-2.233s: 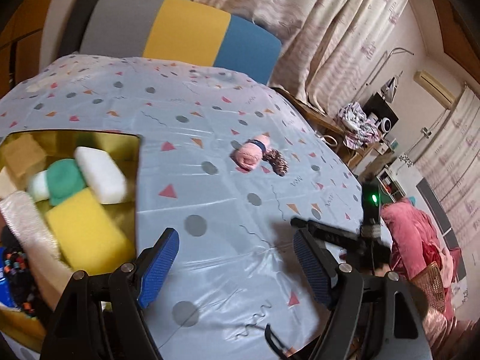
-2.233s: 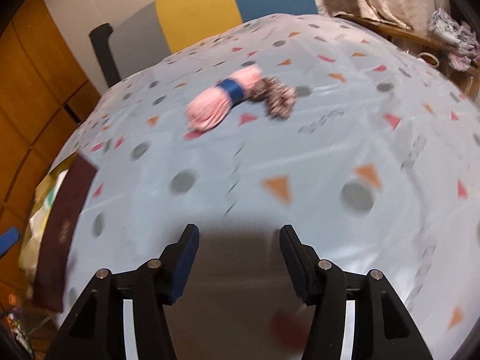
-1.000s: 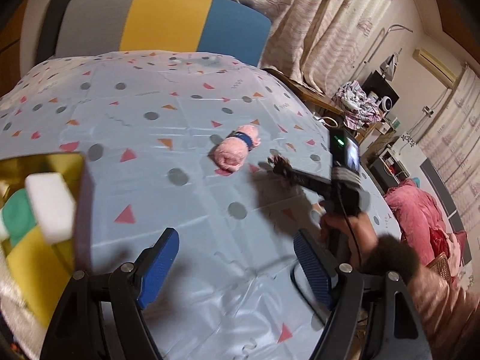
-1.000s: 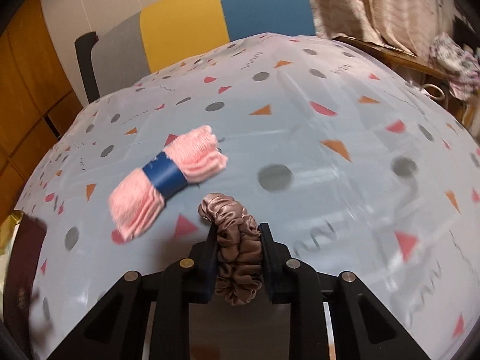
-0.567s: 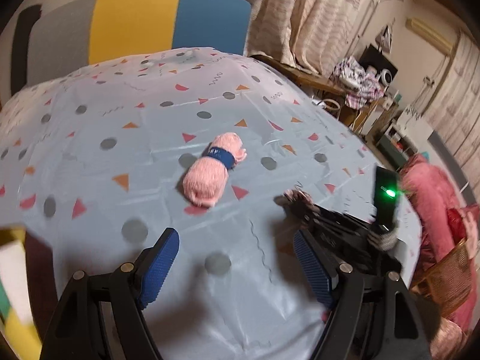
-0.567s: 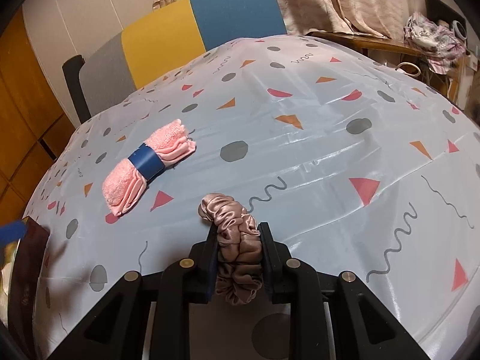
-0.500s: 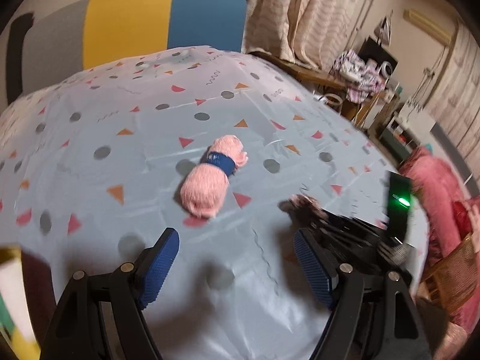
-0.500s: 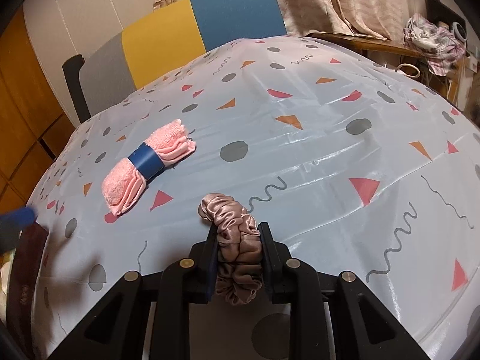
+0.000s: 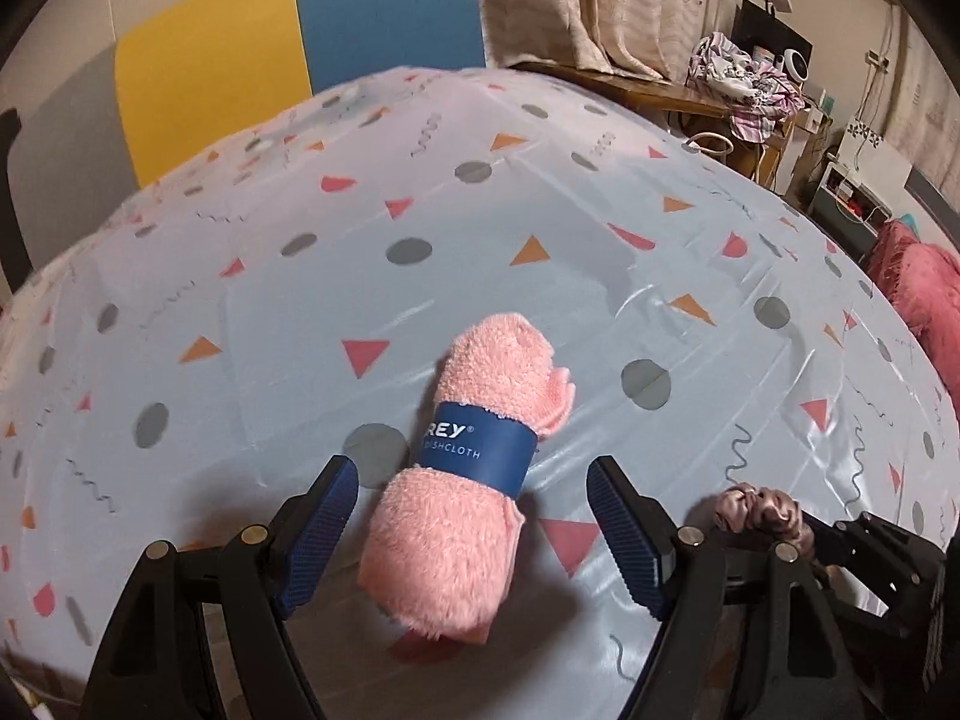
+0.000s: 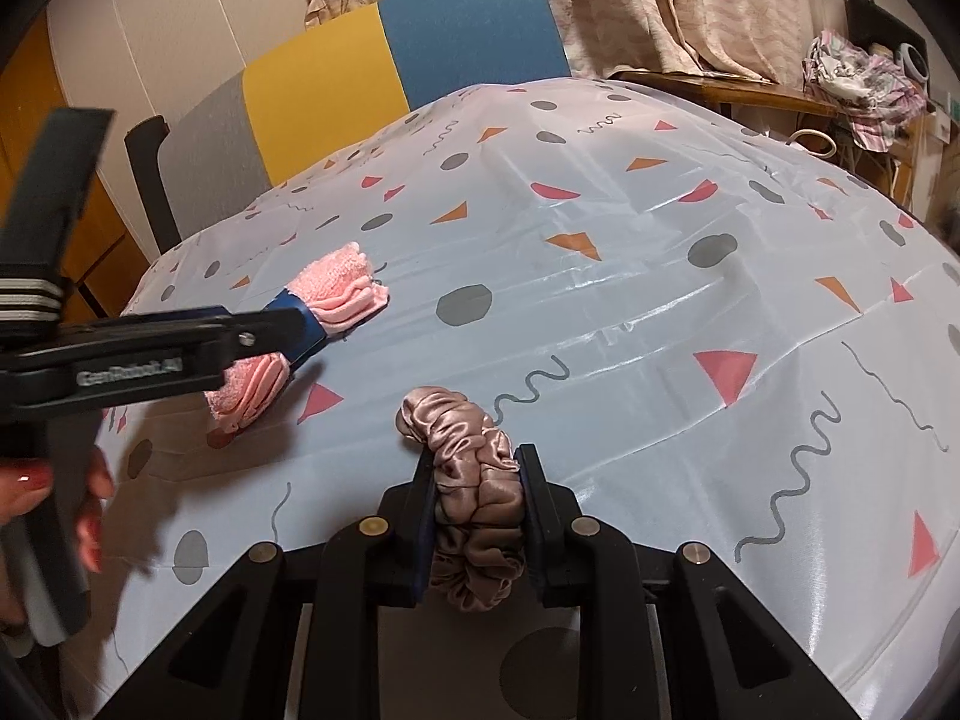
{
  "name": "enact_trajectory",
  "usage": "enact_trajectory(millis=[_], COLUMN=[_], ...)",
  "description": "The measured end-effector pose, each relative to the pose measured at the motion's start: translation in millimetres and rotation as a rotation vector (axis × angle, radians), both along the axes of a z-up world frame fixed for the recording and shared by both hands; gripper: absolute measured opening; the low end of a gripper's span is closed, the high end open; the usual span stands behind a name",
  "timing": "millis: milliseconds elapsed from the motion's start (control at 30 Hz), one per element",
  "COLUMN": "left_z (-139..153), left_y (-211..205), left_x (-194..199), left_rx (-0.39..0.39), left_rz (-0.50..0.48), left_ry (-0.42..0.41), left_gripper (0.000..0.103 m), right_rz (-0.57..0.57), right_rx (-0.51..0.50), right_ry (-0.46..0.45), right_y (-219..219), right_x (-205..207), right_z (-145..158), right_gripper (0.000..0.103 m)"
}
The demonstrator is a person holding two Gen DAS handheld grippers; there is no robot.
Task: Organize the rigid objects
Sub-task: 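Grasp the rolled pink towel by its blue band with the left tool, then carry the pink towel to the gold tray and release it with the left tool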
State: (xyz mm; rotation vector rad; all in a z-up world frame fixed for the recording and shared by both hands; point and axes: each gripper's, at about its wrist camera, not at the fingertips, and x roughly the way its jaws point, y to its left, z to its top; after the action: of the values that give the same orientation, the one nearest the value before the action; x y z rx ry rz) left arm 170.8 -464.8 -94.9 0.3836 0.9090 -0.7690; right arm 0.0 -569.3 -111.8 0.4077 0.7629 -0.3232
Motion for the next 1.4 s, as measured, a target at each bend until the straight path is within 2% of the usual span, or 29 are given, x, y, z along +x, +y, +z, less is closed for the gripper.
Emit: enact_trajectory(millis=[33,133,200,300,333,367,400,467,867,1133,1400], left_z=[-4.4,-15.7,-22.4,-23.7,-23.8,-23.6,-23.5,-23.8,-20.8,-17.3,-5.2], left_y=[-0.5,1.7,2.3,3.4,4.4,6.2,9.6,18.8,66.4,103.0,132.9], left_x=[2.5,8.9,10.4,3.6,0.4,-1.7,-3.7,-8.1,-34.5,-66.0,-100.2], left_rx=[0.006,0.005,0.007,0.004,0.007,0.003,-0.014,-0.049,-0.146,-0.192,-0.232], left_rz=[0.013,0.048,0.046,0.019,0.017,0.017,0.018,0.039,0.154,0.183,0.177], left_ry=[0.007,0.034,0.056,0.011,-0.011,-0.026,-0.029,-0.028,0.054,0.088,0.086], left_gripper=[0.079,0.065,0.062,0.06,0.056,0.046,0.041,0.039,0.035,0.035,0.035], right_rz=[-0.001,-0.003,-0.003,-0.004,-0.004,-0.004,-0.004,-0.005,-0.015,-0.02,-0.022], right_rx=[0.002,0.001,-0.003,-0.007,-0.009,-0.012,-0.014,-0.018,-0.046,-0.07,-0.108], right_ry=[-0.002,-0.004,-0.003,-0.001,-0.001,0.001,0.002,0.001,0.014,0.027,0.051], right_y=[-0.3,-0.1,0.5,0.8,1.2,1.7,2.1,2.7,6.3,9.7,14.5], right_x=[-0.2,-0.7,-0.3,0.1,0.2,0.5,0.6,0.5,2.1,3.2,5.9], right_z=[0.0,0.1,0.1,-0.1,-0.1,-0.2,-0.2,-0.2,-3.1,-1.9,-1.5], right_gripper=[0.024,0.024,0.024,0.024,0.024,0.024,0.024,0.024,0.022,0.023,0.023])
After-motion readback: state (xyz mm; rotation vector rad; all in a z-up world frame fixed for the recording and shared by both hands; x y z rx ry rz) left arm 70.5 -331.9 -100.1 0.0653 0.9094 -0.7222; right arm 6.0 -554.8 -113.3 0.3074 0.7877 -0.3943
